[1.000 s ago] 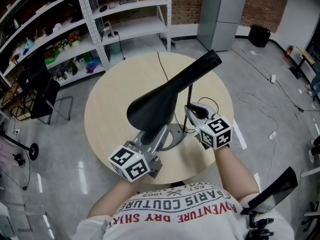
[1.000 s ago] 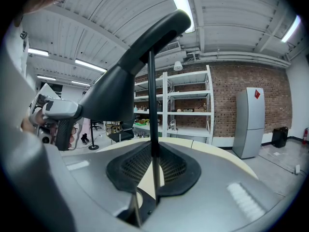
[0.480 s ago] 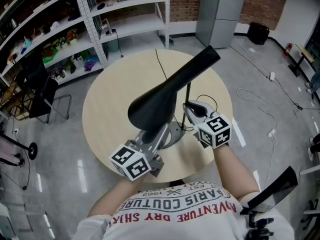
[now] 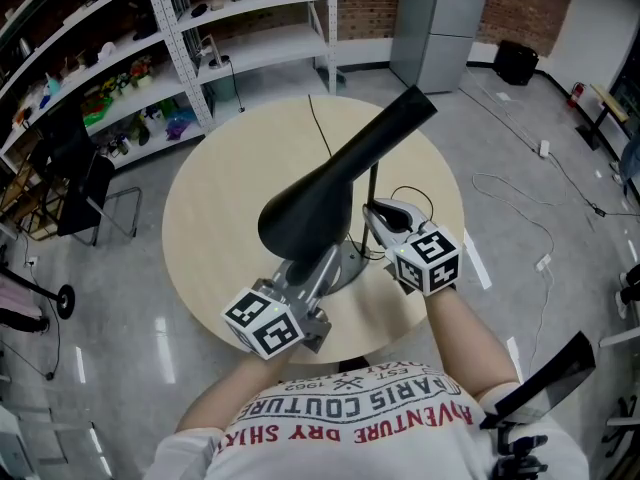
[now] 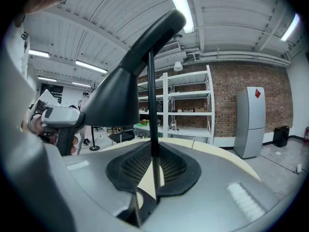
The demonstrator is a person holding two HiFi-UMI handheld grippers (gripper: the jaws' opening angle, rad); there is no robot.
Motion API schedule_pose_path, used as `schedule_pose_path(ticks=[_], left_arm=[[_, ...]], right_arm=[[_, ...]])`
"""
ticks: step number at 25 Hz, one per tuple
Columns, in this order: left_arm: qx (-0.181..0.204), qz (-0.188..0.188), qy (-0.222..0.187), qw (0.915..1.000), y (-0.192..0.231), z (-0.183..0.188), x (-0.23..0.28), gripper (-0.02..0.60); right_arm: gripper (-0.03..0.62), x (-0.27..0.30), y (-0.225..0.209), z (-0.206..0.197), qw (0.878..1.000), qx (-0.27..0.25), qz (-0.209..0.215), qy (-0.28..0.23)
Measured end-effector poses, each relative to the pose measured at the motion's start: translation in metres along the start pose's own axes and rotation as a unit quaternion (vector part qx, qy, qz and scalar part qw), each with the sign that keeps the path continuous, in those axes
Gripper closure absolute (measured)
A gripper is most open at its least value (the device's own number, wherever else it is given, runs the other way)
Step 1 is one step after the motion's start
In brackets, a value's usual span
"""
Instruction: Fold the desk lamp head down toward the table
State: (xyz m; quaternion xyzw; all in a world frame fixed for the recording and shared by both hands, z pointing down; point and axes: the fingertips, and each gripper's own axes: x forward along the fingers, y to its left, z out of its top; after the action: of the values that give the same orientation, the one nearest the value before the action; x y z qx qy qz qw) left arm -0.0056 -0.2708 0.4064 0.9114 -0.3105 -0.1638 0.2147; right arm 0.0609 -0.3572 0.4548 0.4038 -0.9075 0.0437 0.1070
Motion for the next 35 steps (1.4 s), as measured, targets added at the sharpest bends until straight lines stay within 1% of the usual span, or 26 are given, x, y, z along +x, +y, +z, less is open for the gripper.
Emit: schedule_pose_path(ticks=[8, 12, 16, 23, 30, 35], left_arm=[[-0.026, -0.007, -0.011, 0.9996, 0.0, -0.008, 0.003, 0.569], [-0.03, -0.014, -0.017, 0.9993, 0.001, -0.008, 0.004, 0.569], [-0.042, -0.009, -0.017, 0.9989, 0.002, -0.006, 0.006, 0.569], [-0.059, -0.015, -0.026, 0.9978, 0.002, -0.01, 0.011, 0.568], [-0.069, -0.023, -0.03, 0.9969, 0.0, -0.014, 0.015, 0.568], [-0.07, -0.028, -0.031, 0.9967, -0.001, -0.014, 0.016, 0.568]], right_arm=[[0.546, 0.0, 0.002, -0.002, 1.0, 0.0, 0.0, -0.004], [0.545, 0.001, 0.003, -0.001, 1.0, -0.001, 0.001, -0.002], [0.545, 0.003, 0.003, 0.001, 1.0, 0.0, 0.0, -0.002], [0.546, 0.003, 0.002, 0.002, 1.0, 0.0, 0.0, -0.003], [0.546, 0.001, 0.003, 0.002, 1.0, 0.0, -0.001, -0.004], [0.546, 0.0, 0.003, 0.003, 1.0, -0.001, -0.001, -0.006]])
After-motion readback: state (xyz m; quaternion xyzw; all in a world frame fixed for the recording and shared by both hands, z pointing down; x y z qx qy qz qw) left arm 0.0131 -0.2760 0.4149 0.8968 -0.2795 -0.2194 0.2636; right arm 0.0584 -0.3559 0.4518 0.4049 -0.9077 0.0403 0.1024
